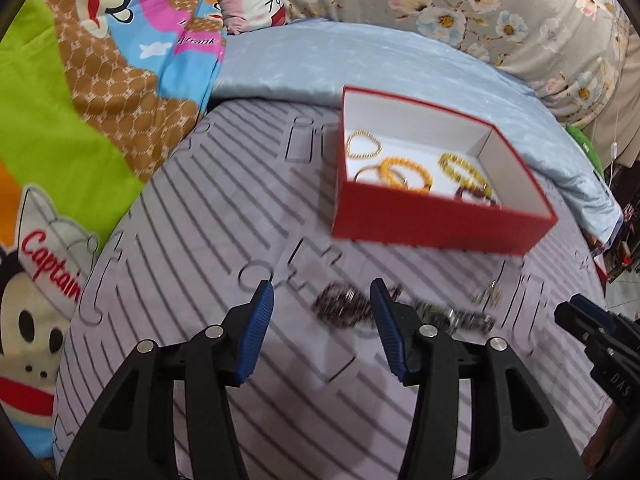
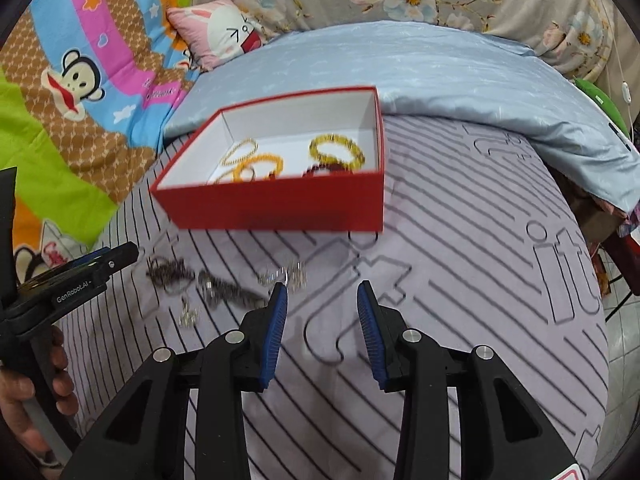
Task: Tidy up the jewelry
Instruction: 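Lift both tools out of the box back over the jewelry, then grasp the dark garnet bead strand with the left tool while the right tool reaches the silver watch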
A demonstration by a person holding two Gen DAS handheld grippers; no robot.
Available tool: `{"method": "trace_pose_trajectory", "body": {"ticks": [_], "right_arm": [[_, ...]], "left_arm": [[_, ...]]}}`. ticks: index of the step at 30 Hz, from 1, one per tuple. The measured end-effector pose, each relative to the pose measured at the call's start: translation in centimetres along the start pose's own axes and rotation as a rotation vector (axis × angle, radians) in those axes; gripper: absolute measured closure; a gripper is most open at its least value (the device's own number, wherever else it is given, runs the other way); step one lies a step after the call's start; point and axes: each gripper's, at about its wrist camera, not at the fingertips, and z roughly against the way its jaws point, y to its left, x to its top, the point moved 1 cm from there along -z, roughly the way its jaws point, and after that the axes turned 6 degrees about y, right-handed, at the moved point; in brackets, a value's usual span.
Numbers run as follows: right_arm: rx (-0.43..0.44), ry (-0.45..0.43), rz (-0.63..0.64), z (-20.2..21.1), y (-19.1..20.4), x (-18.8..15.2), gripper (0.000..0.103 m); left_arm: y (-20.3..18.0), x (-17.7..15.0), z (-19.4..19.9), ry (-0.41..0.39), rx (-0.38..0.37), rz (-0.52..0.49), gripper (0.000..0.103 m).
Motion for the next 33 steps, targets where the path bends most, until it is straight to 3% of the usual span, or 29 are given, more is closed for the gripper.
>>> {"method": "trace_pose_trajectory", "body": {"ticks": [8,18,27,30,32,33], "right_arm": [[0.023,0.068,-0.007,-0.8,0.3,-3.3,0.067],[0.037,0.08,-0.005,-0.9,0.5,-3.3,0.067],[0.052,0.089,-0.015,-1.5,0.5,-2.8,0.067],[0.05,0.089,-0.007,-1.5,0.7,-2.7,0.067],[0.053,0.091,-0.006,-1.6,0.8,-2.7,0.067],[0.053,0.092,-0.006,-1.7,0.8,-2.7,0.067]], "left_arm": [[-0.3,-2.9,-0.2,0.017,-0.016,-0.023,0.045],[-1.0,-0.7,-2.6,0.009,-0.008,-0.031,0.045],[-0.9,0.2,-4.7,0.047,-0.04,0.001,0.045],[-1.2,0.1,-4.9,0.031,-0.021,-0.015,0.05],[-1.5,0.0,-4.8,0.019,-0.012,-0.034,0.063],[-1.5,-0.1,-4.8,0.016,-0.012,-0.037,0.065]]}}
